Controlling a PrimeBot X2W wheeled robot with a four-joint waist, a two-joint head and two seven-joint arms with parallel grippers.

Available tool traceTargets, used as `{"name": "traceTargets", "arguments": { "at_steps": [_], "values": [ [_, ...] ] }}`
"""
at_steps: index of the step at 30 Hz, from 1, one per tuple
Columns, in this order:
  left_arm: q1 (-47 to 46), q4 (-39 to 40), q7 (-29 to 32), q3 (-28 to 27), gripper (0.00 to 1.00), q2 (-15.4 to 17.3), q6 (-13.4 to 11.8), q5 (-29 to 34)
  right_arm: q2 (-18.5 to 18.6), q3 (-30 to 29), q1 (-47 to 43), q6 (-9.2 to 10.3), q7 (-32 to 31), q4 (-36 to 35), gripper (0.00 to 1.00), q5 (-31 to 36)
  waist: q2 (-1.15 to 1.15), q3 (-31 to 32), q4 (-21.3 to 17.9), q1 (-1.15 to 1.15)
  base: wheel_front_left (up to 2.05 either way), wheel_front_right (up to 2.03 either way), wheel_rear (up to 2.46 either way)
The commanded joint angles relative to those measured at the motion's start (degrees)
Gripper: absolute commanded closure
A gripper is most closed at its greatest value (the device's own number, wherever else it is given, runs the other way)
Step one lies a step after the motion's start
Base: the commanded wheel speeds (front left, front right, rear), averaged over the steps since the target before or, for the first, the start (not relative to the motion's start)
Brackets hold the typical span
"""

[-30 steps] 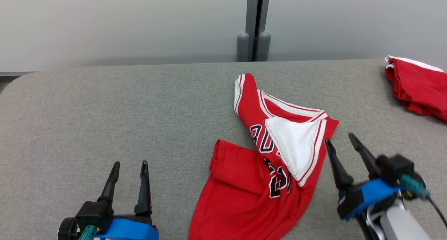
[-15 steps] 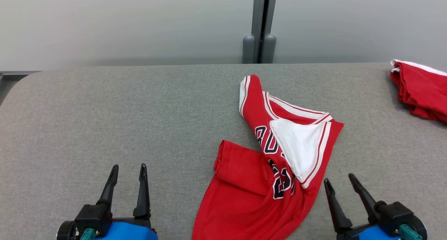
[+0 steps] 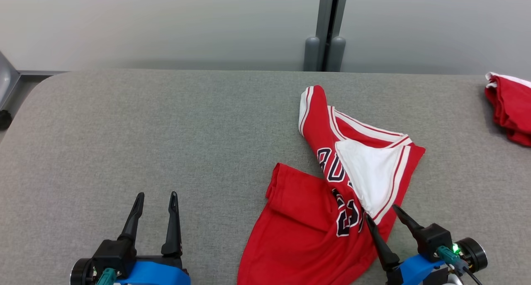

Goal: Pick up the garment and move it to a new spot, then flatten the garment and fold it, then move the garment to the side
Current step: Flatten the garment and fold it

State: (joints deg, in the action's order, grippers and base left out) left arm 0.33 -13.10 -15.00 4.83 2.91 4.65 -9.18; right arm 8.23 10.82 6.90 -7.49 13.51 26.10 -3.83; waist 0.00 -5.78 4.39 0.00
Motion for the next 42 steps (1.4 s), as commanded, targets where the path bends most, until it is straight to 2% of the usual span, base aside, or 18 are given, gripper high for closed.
{"name": "traceTargets", "arguments": {
  "at_steps": [1, 12, 24, 33, 34, 35, 36, 38, 42],
  "values": [
    [-0.9, 0.0, -0.3, 0.3, 0.0, 0.0, 0.2, -0.1, 0.7, 0.1, 1.6, -0.01, 0.1, 1.9, 0.0, 1.0, 0.0, -0.5, 0.7, 0.0, 0.0, 0.0, 0.0],
    [-1.7, 0.1, -0.3, 0.4, 0.0, 0.0, 0.1, -0.1, -0.2, -1.2, 8.4, -0.01, 1.4, 12.9, 0.0, 5.8, 0.0, -2.0, 2.5, 0.0, 0.0, 0.0, 0.0],
    [-2.2, 0.2, -0.3, 0.5, 0.0, 0.0, -0.1, 0.0, -2.1, -5.8, 12.7, -0.01, 1.7, 14.4, 0.0, 7.9, 0.0, -2.6, 2.4, 0.0, 0.0, 0.0, 0.0],
    [-2.9, -0.1, -0.3, 0.9, 0.0, 0.0, 0.0, -0.3, -3.4, -7.6, 16.0, -0.01, 1.7, 18.9, 0.0, 9.4, 0.0, -2.9, 2.1, 0.0, 0.0, 0.0, 0.0],
    [-3.0, -0.2, -0.3, 1.0, 0.0, 0.0, 0.0, -0.2, -3.6, -7.7, 16.4, -0.01, 1.7, 20.0, 0.13, 9.4, 0.0, -3.0, 2.1, 0.0, 0.0, 0.0, 0.0],
    [-3.0, -0.2, -0.3, 1.1, 0.0, 0.0, 0.0, -0.3, -3.7, -7.8, 16.8, -0.01, 1.7, 21.0, 0.69, 9.5, 0.0, -3.0, 2.1, 0.0, 0.0, 0.0, 0.0],
    [-3.1, -0.2, -0.3, 1.2, 0.0, 0.0, -0.1, -0.3, -3.9, -8.1, 17.5, -0.01, 1.7, 21.9, 1.0, 9.4, 0.0, -3.0, 2.1, 0.0, 0.0, 0.0, 0.0],
    [-3.1, -0.3, -0.3, 1.4, 0.0, 0.0, -0.2, -0.3, -4.2, -8.6, 18.6, -0.01, 1.7, 23.5, 1.0, 9.0, 0.0, -3.1, 2.2, 0.0, 0.0, 0.0, 0.0],
    [-2.7, -0.2, -0.2, 0.8, 0.0, 0.0, -0.4, -0.4, -4.7, -8.9, 18.9, -0.01, 1.7, 21.2, 1.0, 7.9, 0.0, -3.3, 1.4, 0.0, 0.0, 0.0, 0.0]
  ]
}}
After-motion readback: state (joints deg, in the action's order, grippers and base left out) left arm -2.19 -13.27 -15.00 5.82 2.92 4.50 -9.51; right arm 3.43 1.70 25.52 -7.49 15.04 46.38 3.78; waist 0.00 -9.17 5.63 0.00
